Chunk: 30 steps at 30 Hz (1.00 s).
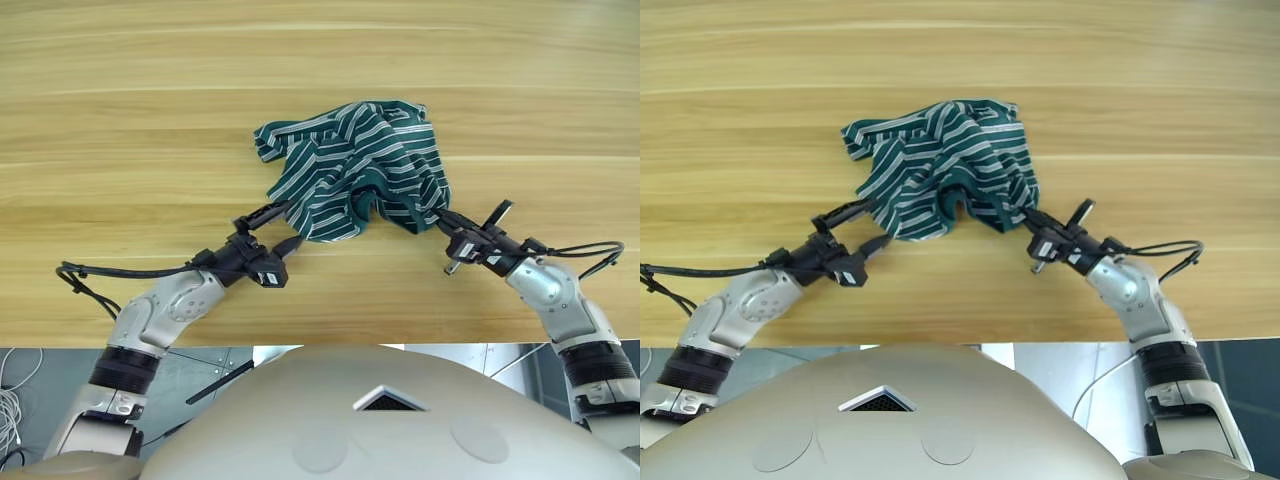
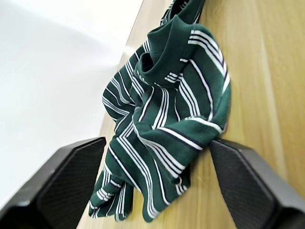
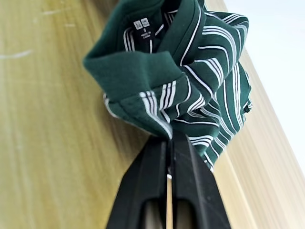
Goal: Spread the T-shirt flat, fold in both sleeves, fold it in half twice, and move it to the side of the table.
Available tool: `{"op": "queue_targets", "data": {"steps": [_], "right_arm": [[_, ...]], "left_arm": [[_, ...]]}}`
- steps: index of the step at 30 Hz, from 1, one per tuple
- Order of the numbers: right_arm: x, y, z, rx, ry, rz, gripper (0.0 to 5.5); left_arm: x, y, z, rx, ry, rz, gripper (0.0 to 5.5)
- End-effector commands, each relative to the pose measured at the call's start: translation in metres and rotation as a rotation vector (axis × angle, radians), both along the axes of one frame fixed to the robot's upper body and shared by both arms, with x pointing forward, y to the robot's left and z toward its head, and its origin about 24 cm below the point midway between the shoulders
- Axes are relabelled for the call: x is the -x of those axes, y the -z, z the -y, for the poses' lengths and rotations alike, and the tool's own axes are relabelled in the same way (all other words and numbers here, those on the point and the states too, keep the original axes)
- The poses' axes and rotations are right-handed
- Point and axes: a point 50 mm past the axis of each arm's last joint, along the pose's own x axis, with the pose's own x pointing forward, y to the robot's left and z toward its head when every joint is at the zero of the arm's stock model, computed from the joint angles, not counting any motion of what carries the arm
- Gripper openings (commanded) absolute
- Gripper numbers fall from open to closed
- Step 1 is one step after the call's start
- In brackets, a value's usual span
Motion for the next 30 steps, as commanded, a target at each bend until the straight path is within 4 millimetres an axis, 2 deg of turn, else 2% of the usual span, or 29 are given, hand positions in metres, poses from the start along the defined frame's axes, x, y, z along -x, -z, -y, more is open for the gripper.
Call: {"op": "queue_targets", "data": {"steps": [1, 7, 16, 26, 30], "right_arm": [[0.001, 0.006, 0.003, 0.02, 0.01, -0.023, 0.03], [0.001, 0.004, 0.002, 0.01, 0.003, -0.013, 0.0], [0.001, 0.001, 0.0, 0.002, 0.004, 0.01, 0.0], [-0.007, -0.006, 0.002, -0.021, 0.035, 0.073, 0.0], [-0.014, -0.017, 0.001, -0.088, 0.069, 0.133, 0.0]], "left_arm": [[-0.002, 0.015, 0.004, -0.036, -0.027, -0.024, 4.02], [-0.012, 0.023, -0.003, -0.067, -0.117, 0.004, 2.85], [-0.011, 0.028, 0.0, -0.066, -0.093, -0.018, 1.68], [-0.014, 0.018, 0.0, 0.05, -0.14, -0.007, 0.31], [-0.018, 0.012, -0.003, 0.138, -0.157, -0.032, 0.02]]}}
